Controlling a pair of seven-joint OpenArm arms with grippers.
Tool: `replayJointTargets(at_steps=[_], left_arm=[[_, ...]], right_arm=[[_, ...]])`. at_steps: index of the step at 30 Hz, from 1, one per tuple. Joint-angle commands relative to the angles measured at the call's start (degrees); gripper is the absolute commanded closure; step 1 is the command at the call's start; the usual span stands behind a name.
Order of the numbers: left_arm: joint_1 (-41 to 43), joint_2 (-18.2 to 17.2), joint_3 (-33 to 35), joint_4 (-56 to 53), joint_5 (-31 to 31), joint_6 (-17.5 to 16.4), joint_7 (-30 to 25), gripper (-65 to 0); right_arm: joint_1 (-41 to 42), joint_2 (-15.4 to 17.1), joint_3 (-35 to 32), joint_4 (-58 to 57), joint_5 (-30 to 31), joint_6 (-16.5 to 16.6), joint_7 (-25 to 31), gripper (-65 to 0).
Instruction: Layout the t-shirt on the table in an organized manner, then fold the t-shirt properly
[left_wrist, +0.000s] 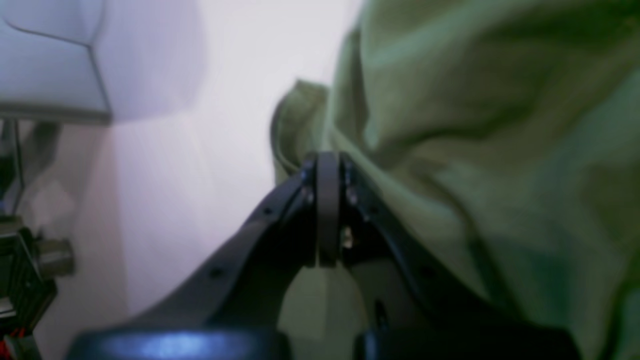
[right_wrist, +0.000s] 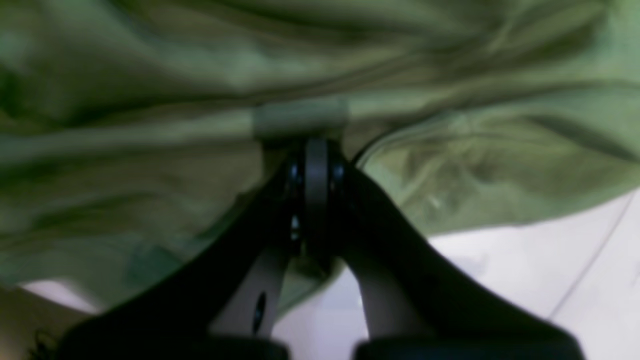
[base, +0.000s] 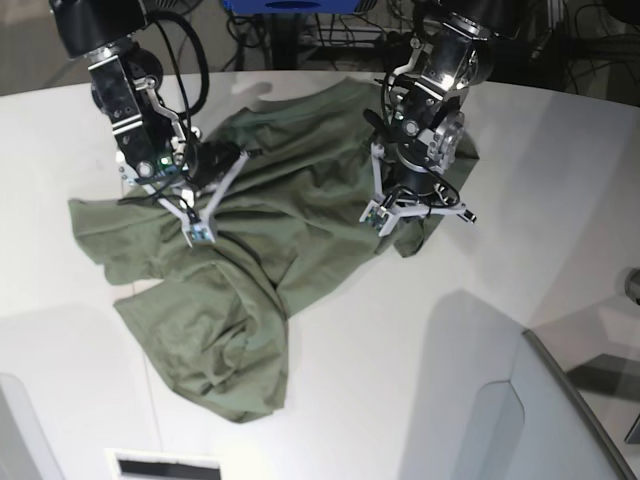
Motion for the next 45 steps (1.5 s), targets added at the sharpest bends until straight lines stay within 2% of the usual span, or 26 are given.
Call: replayJointTargets(at_steps=[1, 3, 7, 11, 15, 22, 25, 28, 31, 36, 41, 45], left_arm=[[0.06, -0.12, 0.22, 0.79, 1.29, 0.75, -0.69, 0.0], [1.9, -0.12, 0.3, 0.7, 1.29, 0.67, -0.69, 0.0], [6.56, -0.12, 0.3, 0.79, 1.38, 0.67, -0.61, 0.0], [12.1, 0.41, 0.48, 0.88, 1.29, 0.67, -0.69, 0.0], [14.74, 1.9, 5.23, 0.53, 0.85, 0.75, -0.69, 0.0], [14.56, 7.97, 16.39, -0.62, 0.76, 0.49, -0.61, 0.0], [14.47, 9.02, 19.29, 0.79, 0.68, 0.4, -0.61, 0.0], [14.74, 8.84, 17.53, 4.22, 0.68, 0.4, -0.52, 0.0], [14.91, 6.56, 12.88, 8.18, 0.68, 0.4, -0.52, 0.0], [13.42, 4.36, 2.33, 13.45, 0.68, 0.4, -0.61, 0.0], [9.46, 3.04, -5.15, 15.65, -0.03, 0.14, -0.61, 0.0], [6.12, 3.04, -11.74, 16.44, -4.42, -4.61, -0.52, 0.0]], right_arm=[[0.82, 1.94, 0.32, -0.61, -0.29, -0.25, 1.7, 0.0], [0.82, 4.05, 1.64, -3.25, -0.2, -0.25, 3.11, 0.0], [1.08, 7.57, 8.41, -8.61, -0.2, 0.37, 5.66, 0.0], [4.16, 11.52, 11.4, -13.01, -0.29, 4.06, 6.71, 0.0], [8.82, 14.25, 12.37, -17.32, -0.29, 6.69, 6.89, 0.0], [18.84, 16.71, 11.93, -26.29, -0.38, 7.05, 9.97, 0.0], [20.16, 16.97, 12.28, -24.18, -0.38, 7.05, 9.97, 0.0], [18.84, 16.89, 12.46, -16.79, -0.38, 7.05, 9.09, 0.0], [14.89, 15.57, 12.1, -6.94, -0.11, 7.05, 5.84, 0.0], [8.03, 7.83, 10.61, 5.98, -0.29, 7.22, 1.79, 0.0], [7.06, 1.94, 0.32, 7.65, -0.29, 6.78, 1.62, 0.0], [8.91, -3.95, -3.81, 2.55, -0.38, 6.69, 1.97, 0.0]])
